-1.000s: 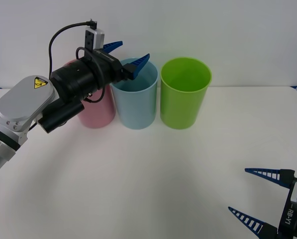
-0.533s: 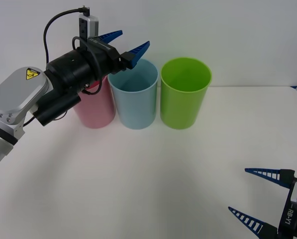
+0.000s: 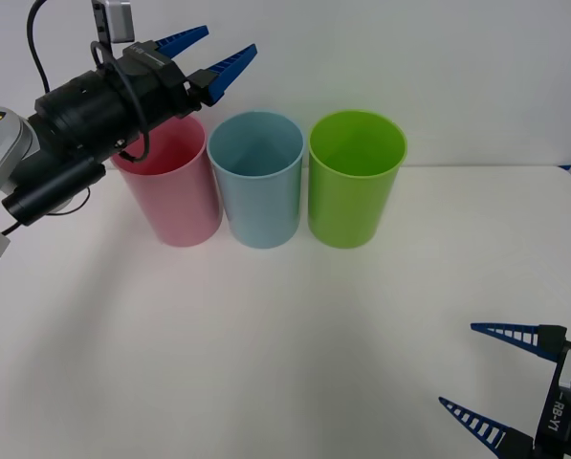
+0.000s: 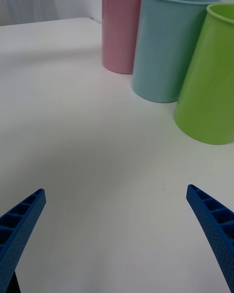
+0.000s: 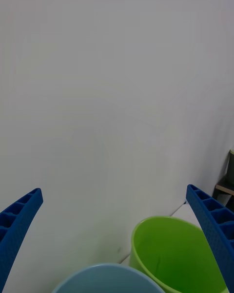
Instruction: Put cans in the blue bin and PET bottles in the pink bin and trash in the green bin.
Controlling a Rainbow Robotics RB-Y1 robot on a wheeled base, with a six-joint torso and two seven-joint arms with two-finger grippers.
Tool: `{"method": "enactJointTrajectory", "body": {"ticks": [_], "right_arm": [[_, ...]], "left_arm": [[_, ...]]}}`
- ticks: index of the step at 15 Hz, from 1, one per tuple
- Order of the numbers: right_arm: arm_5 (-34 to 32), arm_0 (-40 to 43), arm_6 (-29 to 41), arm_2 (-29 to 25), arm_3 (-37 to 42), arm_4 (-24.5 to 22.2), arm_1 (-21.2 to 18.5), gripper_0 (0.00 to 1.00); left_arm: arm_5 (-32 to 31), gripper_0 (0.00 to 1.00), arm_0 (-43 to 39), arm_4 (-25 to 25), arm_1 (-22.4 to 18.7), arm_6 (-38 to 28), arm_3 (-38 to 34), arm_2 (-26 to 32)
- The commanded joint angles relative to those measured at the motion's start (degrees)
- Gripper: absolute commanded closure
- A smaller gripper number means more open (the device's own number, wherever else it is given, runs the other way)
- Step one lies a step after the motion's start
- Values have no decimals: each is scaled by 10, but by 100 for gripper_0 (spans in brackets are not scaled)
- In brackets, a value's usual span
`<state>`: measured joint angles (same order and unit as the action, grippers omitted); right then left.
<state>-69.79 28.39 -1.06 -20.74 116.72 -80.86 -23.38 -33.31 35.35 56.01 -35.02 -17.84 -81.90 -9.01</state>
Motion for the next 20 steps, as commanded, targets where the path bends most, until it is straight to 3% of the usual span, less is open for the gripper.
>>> {"method": "enactJointTrajectory", "body": {"ticks": [1, 7, 14, 20], "right_arm": [[0, 0, 0, 0, 0, 0, 0, 0], [0, 0, 0, 0, 0, 0, 0, 0], [0, 0, 0, 0, 0, 0, 0, 0], [0, 0, 0, 0, 0, 0, 0, 0]], "left_arm": [[-56, 0, -25, -2, -3, 5, -5, 56], [-156, 0, -114, -6, -23, -4, -70, 164], [-169, 0, -311, -14, -50, -5, -215, 220], [-207, 0, -455, -7, -47, 3, -279, 265]]}}
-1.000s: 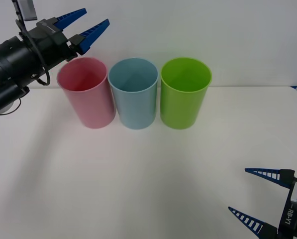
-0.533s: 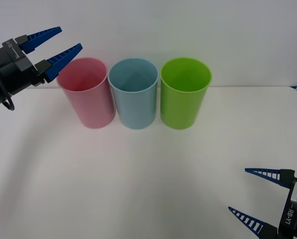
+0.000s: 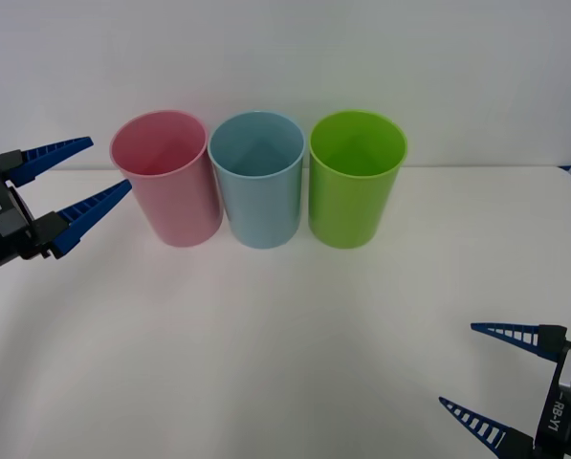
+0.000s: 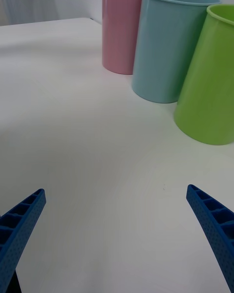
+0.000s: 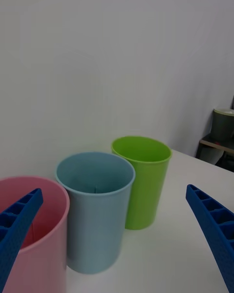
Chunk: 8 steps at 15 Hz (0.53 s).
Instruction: Put cans in the blue bin and PET bottles in the pink bin and trash in the green bin.
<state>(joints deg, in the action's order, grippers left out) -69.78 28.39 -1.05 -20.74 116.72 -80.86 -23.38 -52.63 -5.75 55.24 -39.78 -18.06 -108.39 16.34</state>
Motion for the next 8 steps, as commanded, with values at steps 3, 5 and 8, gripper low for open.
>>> {"method": "enactJointTrajectory", "body": {"ticks": [3, 5, 8], "right_arm": [[0, 0, 0, 0, 0, 0, 0, 0], [0, 0, 0, 0, 0, 0, 0, 0], [0, 0, 0, 0, 0, 0, 0, 0]], "left_arm": [[-28, 0, -104, 21, 20, 7, -39, 37], [-44, 0, -127, 57, 53, 0, -57, 61], [-67, 0, -149, 95, 88, -4, -62, 74]]}}
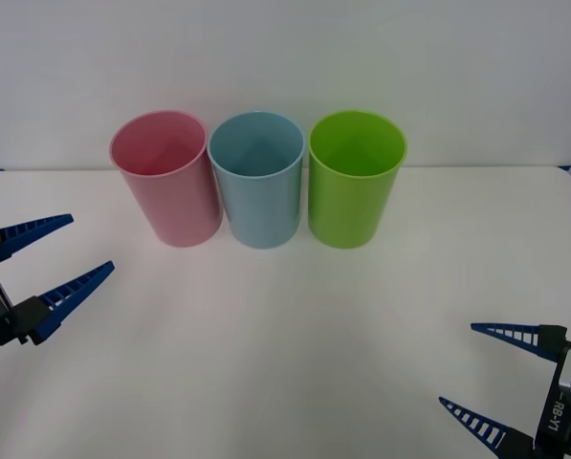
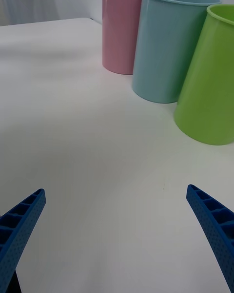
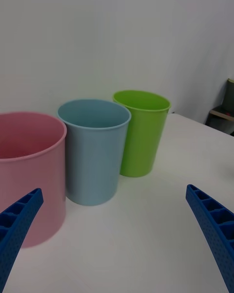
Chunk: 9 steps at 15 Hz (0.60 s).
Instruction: Put cans in the blue bin and PET bottles in the pink bin and trash in the green bin.
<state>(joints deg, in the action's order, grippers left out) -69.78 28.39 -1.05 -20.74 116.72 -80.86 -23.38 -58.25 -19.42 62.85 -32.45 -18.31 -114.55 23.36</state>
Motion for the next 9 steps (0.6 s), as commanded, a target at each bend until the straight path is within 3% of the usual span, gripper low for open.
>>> {"method": "enactJointTrajectory", "body": {"ticks": [1, 6, 9], "right_arm": [[0, 0, 0, 0, 0, 0, 0, 0], [0, 0, 0, 0, 0, 0, 0, 0], [0, 0, 0, 0, 0, 0, 0, 0]], "left_arm": [[-13, 0, -20, 25, 20, 1, -1, 4], [-73, 0, -51, 91, 74, 13, -1, 33], [-84, 0, -73, 110, 81, 16, -1, 35]]}}
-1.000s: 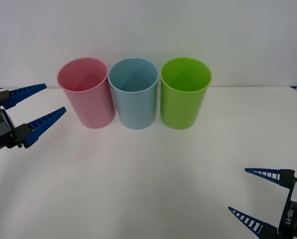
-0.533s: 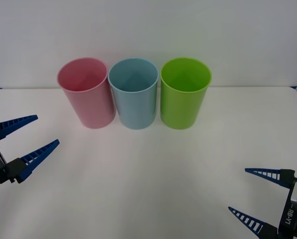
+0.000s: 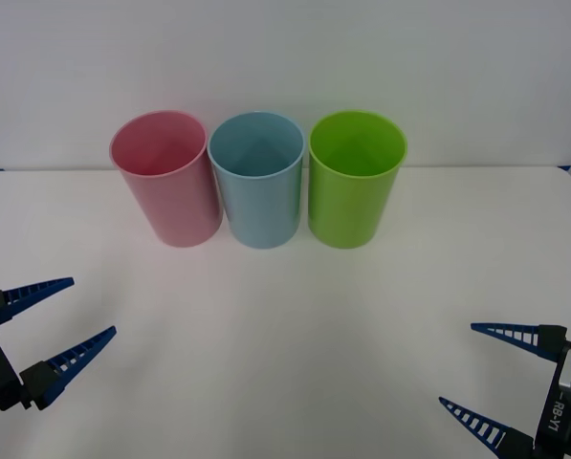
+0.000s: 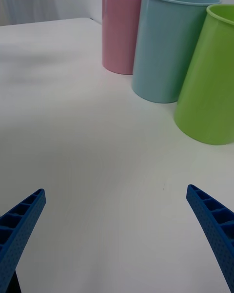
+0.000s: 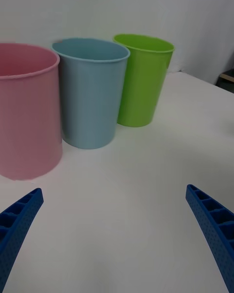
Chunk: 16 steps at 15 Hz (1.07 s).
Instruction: Put cans in the blue bin and PET bottles in the pink bin and trash in the green bin.
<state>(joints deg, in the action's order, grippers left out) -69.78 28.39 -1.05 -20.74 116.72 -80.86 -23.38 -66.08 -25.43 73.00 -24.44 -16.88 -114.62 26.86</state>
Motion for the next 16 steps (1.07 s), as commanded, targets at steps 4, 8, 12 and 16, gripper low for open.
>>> {"method": "enactJointTrajectory", "body": {"ticks": [4, 8, 12, 16], "right_arm": [[0, 0, 0, 0, 0, 0, 0, 0], [0, 0, 0, 0, 0, 0, 0, 0], [0, 0, 0, 0, 0, 0, 0, 0], [0, 0, 0, 0, 0, 0, 0, 0]], "left_arm": [[-13, 0, -47, 8, 4, 12, 1, -3], [-15, 0, -54, 9, 3, 16, 1, -3], [-15, 0, -54, 9, 3, 16, 1, -3], [-15, 0, -54, 9, 3, 16, 1, -3]]}}
